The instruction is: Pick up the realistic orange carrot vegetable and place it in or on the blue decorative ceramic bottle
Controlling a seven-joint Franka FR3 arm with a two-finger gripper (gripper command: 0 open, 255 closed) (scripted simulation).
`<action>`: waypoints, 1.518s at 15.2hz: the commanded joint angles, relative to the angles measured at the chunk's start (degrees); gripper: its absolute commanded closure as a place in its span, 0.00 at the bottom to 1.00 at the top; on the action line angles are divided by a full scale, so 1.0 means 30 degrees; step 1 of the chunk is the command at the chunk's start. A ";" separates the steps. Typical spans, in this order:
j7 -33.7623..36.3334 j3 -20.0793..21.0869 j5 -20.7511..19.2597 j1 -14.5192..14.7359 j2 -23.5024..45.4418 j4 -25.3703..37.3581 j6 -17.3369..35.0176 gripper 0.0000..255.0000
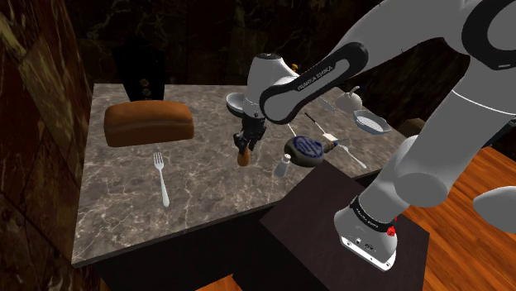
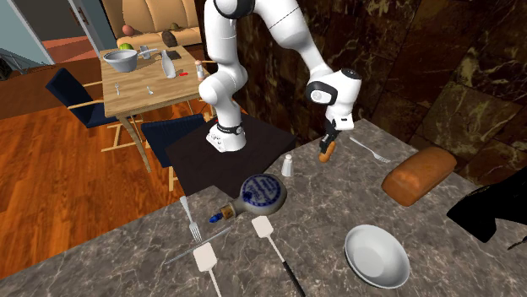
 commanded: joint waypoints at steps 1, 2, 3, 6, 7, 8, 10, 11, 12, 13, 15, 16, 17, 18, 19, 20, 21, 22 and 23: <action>-0.0077 0.0033 0.0144 0.0004 -0.0471 0.0100 -0.0571 1.00; -0.0122 0.0041 0.0208 0.0002 -0.0694 0.0150 -0.0839 1.00; -0.0165 0.0045 0.0269 0.0001 -0.0913 0.0204 -0.1108 1.00; -0.0283 0.0051 0.0433 0.0000 -0.1545 0.0392 -0.1919 1.00; -0.0319 0.0050 0.0483 0.0001 -0.1747 0.0464 -0.2190 1.00; -0.0353 0.0048 0.0530 0.0003 -0.1945 0.0540 -0.2462 1.00; -0.0416 0.0041 0.0616 0.0006 -0.2328 0.0706 -0.3005 1.00; -0.0445 0.0036 0.0655 0.0008 -0.2513 0.0795 -0.3277 1.00; -0.0473 0.0030 0.0692 0.0010 -0.2694 0.0889 -0.3549 1.00; -0.0499 0.0024 0.0727 0.0012 -0.2870 0.0987 -0.3821 1.00; -0.0547 0.0010 0.0791 0.0016 -0.3209 0.1195 -0.4364 1.00; -0.0570 0.0002 0.0820 0.0018 -0.3372 0.1305 -0.4636 1.00; -0.0591 -0.0007 0.0847 0.0019 -0.3530 0.1420 -0.4907 1.00; -0.0611 -0.0015 0.0873 0.0021 -0.3684 0.1539 -0.5178 1.00; -0.0629 -0.0024 0.0896 0.0022 -0.3833 0.1662 -0.5449 1.00; -0.0647 -0.0034 0.0919 0.0024 -0.3978 0.1789 -0.5719 1.00; -0.0664 -0.0043 0.0939 0.0025 -0.4118 0.1920 -0.5989 1.00; -0.0680 -0.0053 0.0958 0.0026 -0.4254 0.2056 -0.6258 1.00; -0.0694 -0.0063 0.0976 0.0026 -0.4385 0.2195 -0.6527 1.00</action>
